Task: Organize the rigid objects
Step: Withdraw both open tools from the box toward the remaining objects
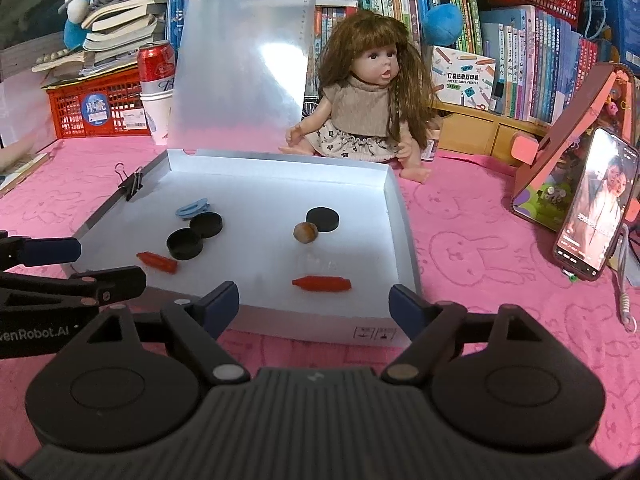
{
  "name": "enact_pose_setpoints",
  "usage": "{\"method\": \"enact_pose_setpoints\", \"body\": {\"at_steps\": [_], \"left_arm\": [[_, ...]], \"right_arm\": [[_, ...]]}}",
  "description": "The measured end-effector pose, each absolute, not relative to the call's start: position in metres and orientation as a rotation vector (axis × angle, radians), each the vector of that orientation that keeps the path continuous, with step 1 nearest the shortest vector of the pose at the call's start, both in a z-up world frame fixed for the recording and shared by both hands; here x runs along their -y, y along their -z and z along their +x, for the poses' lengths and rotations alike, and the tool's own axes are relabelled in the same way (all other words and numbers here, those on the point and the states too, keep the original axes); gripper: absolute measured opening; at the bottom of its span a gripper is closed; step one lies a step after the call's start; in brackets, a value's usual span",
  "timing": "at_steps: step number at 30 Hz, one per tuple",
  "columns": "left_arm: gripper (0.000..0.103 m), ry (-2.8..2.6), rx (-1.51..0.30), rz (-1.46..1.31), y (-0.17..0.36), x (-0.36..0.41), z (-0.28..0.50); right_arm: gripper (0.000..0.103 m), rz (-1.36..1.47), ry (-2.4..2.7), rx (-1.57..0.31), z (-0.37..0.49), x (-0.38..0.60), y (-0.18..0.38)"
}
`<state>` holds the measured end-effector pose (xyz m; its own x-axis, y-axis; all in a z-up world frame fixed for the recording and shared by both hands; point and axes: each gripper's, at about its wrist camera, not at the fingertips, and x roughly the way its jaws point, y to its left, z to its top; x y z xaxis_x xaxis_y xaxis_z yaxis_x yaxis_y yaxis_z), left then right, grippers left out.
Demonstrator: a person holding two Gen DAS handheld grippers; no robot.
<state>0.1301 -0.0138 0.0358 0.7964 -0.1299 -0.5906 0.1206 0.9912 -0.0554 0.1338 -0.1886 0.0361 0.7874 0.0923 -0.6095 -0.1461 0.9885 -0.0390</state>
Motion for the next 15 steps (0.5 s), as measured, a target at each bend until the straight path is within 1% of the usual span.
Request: {"method": "enact_pose_setpoints", "body": {"at_steps": [6,15], "left_arm": [[0.075,0.145,-0.625,-0.007,-0.038,0.013,0.115],[0.075,0.158,-0.608,0.02,-0.039,0.015,0.094]], "right_arm": [[0.092,-0.093,-0.13,-0.64,0.12,0.189,-0.038],[0.092,-0.09,-0.138,-0.623,0.1,0.19,-0.04]]}}
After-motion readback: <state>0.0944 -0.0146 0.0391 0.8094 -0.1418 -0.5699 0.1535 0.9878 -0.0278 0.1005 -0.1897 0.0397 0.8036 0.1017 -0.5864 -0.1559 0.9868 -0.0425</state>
